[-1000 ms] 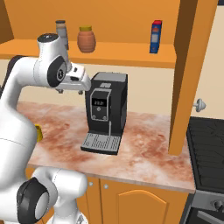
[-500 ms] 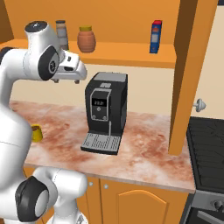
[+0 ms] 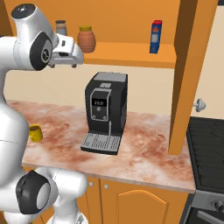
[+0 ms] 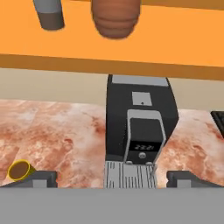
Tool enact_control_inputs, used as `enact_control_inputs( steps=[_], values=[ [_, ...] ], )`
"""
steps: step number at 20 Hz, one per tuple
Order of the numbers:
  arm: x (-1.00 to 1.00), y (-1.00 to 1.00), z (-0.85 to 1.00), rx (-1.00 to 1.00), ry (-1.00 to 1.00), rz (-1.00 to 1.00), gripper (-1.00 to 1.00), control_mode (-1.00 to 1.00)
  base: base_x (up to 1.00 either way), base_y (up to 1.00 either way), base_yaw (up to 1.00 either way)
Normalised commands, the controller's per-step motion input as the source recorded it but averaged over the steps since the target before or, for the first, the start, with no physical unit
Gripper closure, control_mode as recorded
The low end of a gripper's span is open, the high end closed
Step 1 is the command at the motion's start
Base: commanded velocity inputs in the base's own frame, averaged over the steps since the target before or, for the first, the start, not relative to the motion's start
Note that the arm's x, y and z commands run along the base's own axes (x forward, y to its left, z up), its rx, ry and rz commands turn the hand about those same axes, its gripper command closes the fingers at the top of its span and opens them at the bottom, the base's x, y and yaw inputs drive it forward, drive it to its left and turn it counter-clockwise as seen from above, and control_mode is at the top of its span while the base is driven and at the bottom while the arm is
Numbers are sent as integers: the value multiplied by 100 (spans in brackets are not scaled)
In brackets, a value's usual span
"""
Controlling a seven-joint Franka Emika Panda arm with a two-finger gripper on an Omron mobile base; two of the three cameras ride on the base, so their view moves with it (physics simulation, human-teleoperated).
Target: Pick the cinnamon and honey bottle from the cabinet and place them next to the mug.
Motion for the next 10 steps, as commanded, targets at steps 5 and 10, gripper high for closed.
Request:
enact_control_inputs(
  steps=[5,10],
  values=[
    [-14,8,6,0,-39,7,-100,-100,0,0,0],
    [-3,0,-3,1,-8,1,-100,-100,0,0,0]
  ],
)
